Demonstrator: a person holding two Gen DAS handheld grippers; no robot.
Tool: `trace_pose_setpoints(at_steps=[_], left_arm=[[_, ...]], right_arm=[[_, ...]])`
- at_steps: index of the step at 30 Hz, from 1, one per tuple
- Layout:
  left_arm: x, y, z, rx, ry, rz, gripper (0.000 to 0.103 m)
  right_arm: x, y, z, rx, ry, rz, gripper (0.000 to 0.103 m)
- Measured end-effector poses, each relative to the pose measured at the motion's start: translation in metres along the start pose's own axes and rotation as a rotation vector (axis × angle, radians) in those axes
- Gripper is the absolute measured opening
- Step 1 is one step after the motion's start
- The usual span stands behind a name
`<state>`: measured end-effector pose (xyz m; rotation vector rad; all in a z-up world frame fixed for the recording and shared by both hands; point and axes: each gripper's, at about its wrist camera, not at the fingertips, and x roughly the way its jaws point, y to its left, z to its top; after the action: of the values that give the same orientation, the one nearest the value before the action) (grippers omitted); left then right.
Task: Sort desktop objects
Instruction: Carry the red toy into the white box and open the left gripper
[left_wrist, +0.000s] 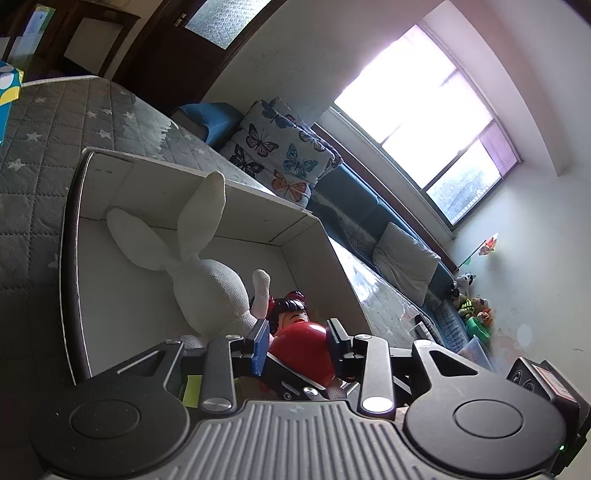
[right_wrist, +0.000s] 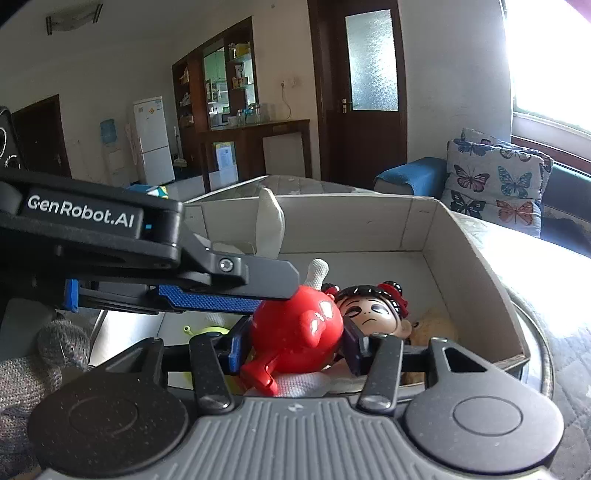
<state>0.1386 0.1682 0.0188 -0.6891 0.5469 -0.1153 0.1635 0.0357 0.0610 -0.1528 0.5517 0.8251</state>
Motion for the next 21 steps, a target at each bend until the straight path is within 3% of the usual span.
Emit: trace_pose_setpoints(at_steps=[14,21], left_arm=[[-0.025,-0.010,-0.011,0.041,-0.029,0.035,0.036],[-0.038,-0.019,-0.023,0.072,-0.026,0.070,0.036]], right_arm=[[-0.027,0.006,-0.005,-0.025,-0.044,-0.027,0.075],[-0.045,0.007,-0.013,-0.015,-0.058,-0.029,0.078]])
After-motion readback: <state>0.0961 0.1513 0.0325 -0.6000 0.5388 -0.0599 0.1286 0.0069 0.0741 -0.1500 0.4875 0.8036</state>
